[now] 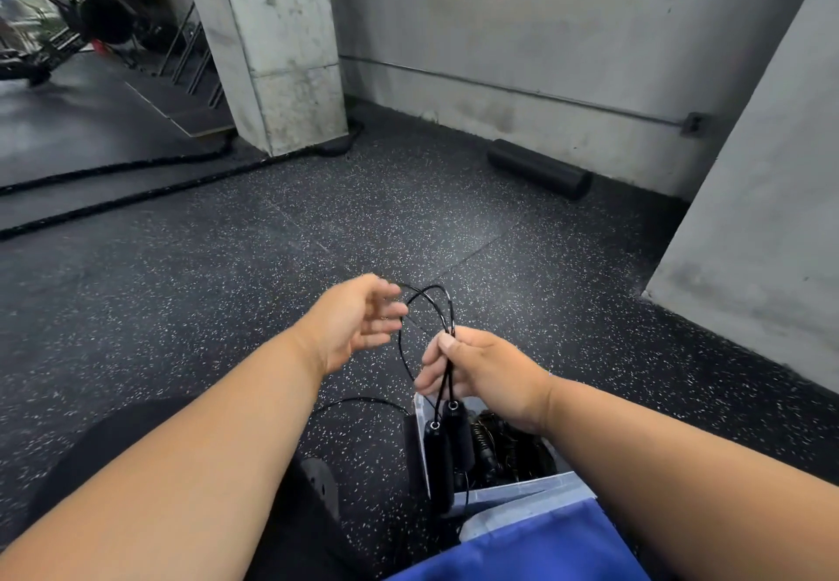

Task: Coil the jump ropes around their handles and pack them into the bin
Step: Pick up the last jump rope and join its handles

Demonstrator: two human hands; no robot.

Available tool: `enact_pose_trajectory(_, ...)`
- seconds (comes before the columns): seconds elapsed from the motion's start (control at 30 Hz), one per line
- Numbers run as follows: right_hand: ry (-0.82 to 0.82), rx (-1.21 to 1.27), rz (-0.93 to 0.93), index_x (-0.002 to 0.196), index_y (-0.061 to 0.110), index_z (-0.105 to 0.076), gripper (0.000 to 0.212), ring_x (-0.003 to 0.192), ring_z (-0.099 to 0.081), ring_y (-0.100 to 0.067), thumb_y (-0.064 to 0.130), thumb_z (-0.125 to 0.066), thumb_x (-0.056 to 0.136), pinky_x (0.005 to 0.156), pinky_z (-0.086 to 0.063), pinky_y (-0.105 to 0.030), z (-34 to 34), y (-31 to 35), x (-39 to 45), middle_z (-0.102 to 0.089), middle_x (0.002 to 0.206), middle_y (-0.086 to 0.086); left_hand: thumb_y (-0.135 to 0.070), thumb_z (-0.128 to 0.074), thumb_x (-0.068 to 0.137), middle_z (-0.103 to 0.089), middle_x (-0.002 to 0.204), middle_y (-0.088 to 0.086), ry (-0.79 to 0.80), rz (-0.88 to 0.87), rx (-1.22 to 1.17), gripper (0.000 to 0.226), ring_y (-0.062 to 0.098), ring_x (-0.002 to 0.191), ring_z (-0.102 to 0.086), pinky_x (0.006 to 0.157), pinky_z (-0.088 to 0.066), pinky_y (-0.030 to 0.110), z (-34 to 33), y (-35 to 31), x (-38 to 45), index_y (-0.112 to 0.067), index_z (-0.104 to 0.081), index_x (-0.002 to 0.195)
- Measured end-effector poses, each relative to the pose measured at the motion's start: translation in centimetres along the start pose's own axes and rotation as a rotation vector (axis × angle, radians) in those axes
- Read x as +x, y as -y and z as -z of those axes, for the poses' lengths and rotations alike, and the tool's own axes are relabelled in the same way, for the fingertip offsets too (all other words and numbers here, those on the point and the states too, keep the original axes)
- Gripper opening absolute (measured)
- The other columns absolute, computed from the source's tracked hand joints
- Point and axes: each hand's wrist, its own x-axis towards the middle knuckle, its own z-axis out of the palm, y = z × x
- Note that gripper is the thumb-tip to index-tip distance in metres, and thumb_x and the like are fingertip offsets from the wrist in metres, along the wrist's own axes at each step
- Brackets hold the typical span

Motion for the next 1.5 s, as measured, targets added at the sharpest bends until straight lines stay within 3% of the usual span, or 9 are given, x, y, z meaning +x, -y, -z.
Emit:
enact_pose_trajectory(0.13, -0.051, 0.151, 0.05, 0.106, 0.001, -0.059, 0.033, 0.092, -0.07, -0.033, 0.023, -0.034, 0.113, 0.099, -0.054, -0.054, 0.7, 2.0, 0.0, -0.074, 0.096, -0.022, -0.004, -0.058, 0.063, -0.079, 0.112, -0.004, 0.341, 0.045, 0.334, 0.068, 0.017, 0.107, -0.065, 0.079, -0.05, 0.033, -1.4, 2.7, -0.5, -0.024, -0.072, 0.127)
enact_pose_trajectory(0.27, -0.099, 0.221, 0.104, 0.107, 0.002, -0.061, 0.033, 0.1, -0.072, -0.029, 0.022, -0.036, 0.113, 0.1, -0.056, -0.046, 1.3, 3.5, -0.1, -0.075, 0.099, -0.018, -0.01, -0.082, 0.076, -0.072, 0.132, 0.001, 0.605, -0.035, 0.522, 0.068, 0.022, 0.13, -0.064, 0.115, -0.046, 0.044, -3.6, 5.3, -1.2, -0.031, -0.059, 0.137)
enact_pose_trajectory(0.43, -0.152, 0.242, 0.143, 0.111, 0.001, -0.065, 0.038, 0.11, -0.073, -0.028, 0.028, -0.038, 0.113, 0.107, -0.052, -0.047, 1.9, 4.4, -0.6, -0.076, 0.107, -0.017, -0.029, -0.08, 0.093, -0.075, 0.117, 0.003, 0.415, -0.29, 0.517, 0.033, 0.008, 0.104, -0.068, 0.105, -0.053, 0.046, -6.6, 6.4, -1.9, -0.027, -0.065, 0.123)
enact_pose_trajectory(0.6, -0.217, 0.347, 0.15, 0.119, 0.003, -0.067, 0.042, 0.114, -0.072, -0.025, 0.033, -0.039, 0.112, 0.11, -0.05, -0.048, 2.6, 4.7, -1.0, -0.075, 0.117, -0.014, -0.038, -0.081, 0.089, -0.074, 0.124, 0.015, 0.413, -0.257, 0.303, 0.044, 0.022, 0.115, -0.069, 0.112, -0.05, 0.049, -7.7, 6.6, -2.5, -0.017, -0.069, 0.125)
enact_pose_trajectory(0.73, -0.201, 0.498, 0.139, 0.119, 0.002, -0.063, 0.041, 0.115, -0.071, -0.032, 0.034, -0.037, 0.112, 0.108, -0.051, -0.047, 2.6, 5.1, -1.1, -0.074, 0.117, -0.018, -0.039, -0.08, 0.091, -0.072, 0.109, 0.022, 0.411, -0.272, 0.182, 0.046, 0.024, 0.099, -0.062, 0.094, -0.052, 0.05, -8.7, 6.1, -2.6, -0.006, -0.067, 0.12)
enact_pose_trajectory(1.0, -0.252, 0.119, 0.072, 0.126, 0.023, -0.069, 0.053, 0.116, -0.069, -0.018, 0.059, -0.036, 0.106, 0.106, -0.05, -0.042, 4.0, 4.2, -1.1, -0.077, 0.115, -0.001, -0.034, -0.084, 0.086, -0.071, 0.102, 0.014, 0.396, -0.237, 0.057, 0.04, 0.025, 0.096, -0.063, 0.091, -0.051, 0.042, -8.5, 5.7, -2.5, -0.004, -0.07, 0.109)
enact_pose_trajectory(1.13, -0.16, 0.064, -0.067, 0.137, 0.025, -0.062, 0.061, 0.112, -0.071, -0.017, 0.067, -0.038, 0.102, 0.105, -0.049, -0.041, 4.7, 2.8, -1.3, -0.077, 0.115, 0.004, -0.029, -0.076, 0.094, -0.075, 0.097, 0.007, 0.221, -0.22, -0.093, 0.032, 0.014, 0.084, -0.068, 0.067, -0.055, 0.024, -7.8, 4.2, -2.7, -0.007, -0.07, 0.115)
enact_pose_trajectory(1.4, -0.007, -0.034, -0.061, 0.094, 0.014, -0.072, 0.008, 0.076, -0.068, -0.008, 0.007, -0.075, 0.092, 0.075, -0.056, -0.024, 2.3, 0.3, -1.5, -0.077, 0.089, -0.001, -0.028, -0.067, 0.101, -0.077, 0.107, 0.026, 0.156, -0.118, -0.318, 0.045, 0.022, 0.077, -0.076, 0.056, -0.057, 0.024, -7.6, 3.9, -3.2, 0.012, -0.066, 0.121)
enact_pose_trajectory(1.5, -0.169, -0.336, -0.04, 0.085, 0.02, -0.063, 0.022, 0.066, -0.068, -0.002, 0.019, -0.084, 0.08, 0.069, -0.056, -0.021, 2.2, 0.1, -1.4, -0.074, 0.074, 0.012, -0.03, -0.067, 0.1, -0.078, 0.105, 0.022, 0.135, -0.114, -0.304, 0.043, 0.022, 0.081, -0.078, 0.061, -0.059, 0.025, -7.9, 4.2, -3.1, 0.008, -0.068, 0.12)
